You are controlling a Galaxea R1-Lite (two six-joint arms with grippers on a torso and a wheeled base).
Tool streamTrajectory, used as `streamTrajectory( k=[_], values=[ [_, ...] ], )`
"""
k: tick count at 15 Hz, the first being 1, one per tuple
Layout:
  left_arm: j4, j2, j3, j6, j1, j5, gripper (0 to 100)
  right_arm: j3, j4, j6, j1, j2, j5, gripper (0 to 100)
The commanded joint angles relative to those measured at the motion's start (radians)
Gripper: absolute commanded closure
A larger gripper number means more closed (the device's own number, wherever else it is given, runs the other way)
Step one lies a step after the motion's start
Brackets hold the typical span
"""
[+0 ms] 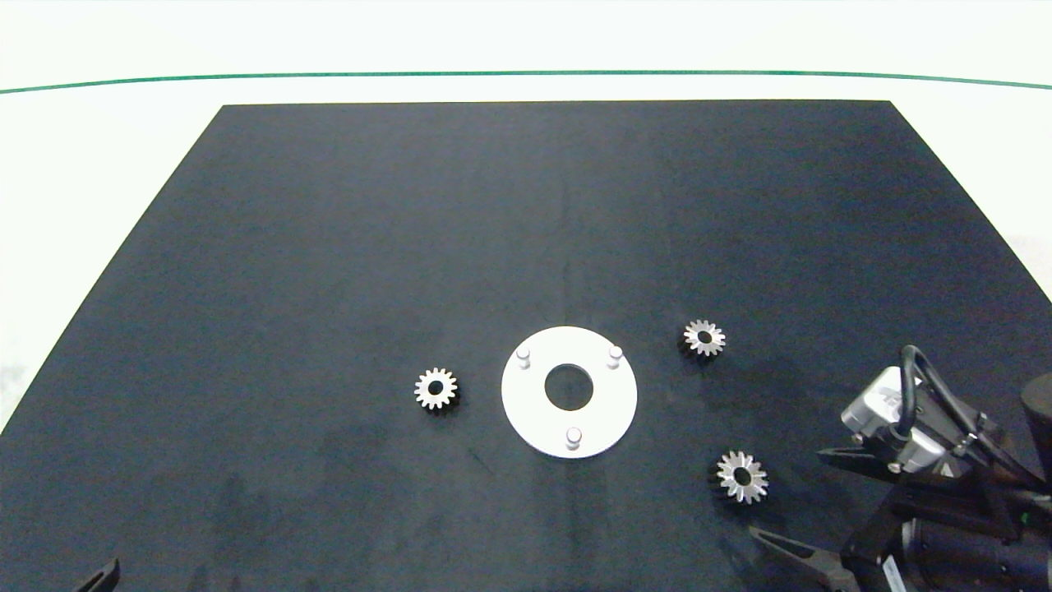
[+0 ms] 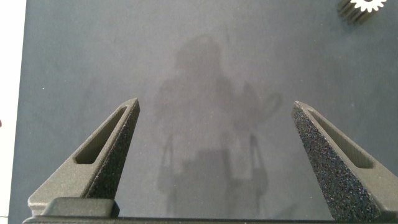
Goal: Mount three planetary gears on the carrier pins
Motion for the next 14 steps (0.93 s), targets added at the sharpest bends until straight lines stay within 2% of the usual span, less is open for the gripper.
streamTrajectory(
  k=[1,3,6,10,14],
  values=[
    [0.000,0.001,-0.008,0.000,0.000,0.005,0,-0.024,0.000,0.002,0.007,0.085,-0.001,0],
    [0.000,0.002,-0.011,0.000,0.000,0.005,0,-0.024,-0.001,0.002,0.016,0.105,0.001,0],
    [0.000,0.008,-0.012,0.003,0.000,0.005,0,-0.025,-0.059,-0.001,0.021,0.151,-0.010,0],
    [0.000,0.008,-0.021,0.003,0.000,0.005,0,-0.039,-0.069,-0.001,0.024,0.191,-0.013,0],
    [0.000,0.007,-0.029,0.003,0.002,0.005,0,-0.057,-0.078,-0.001,0.022,0.200,-0.016,7]
  ],
)
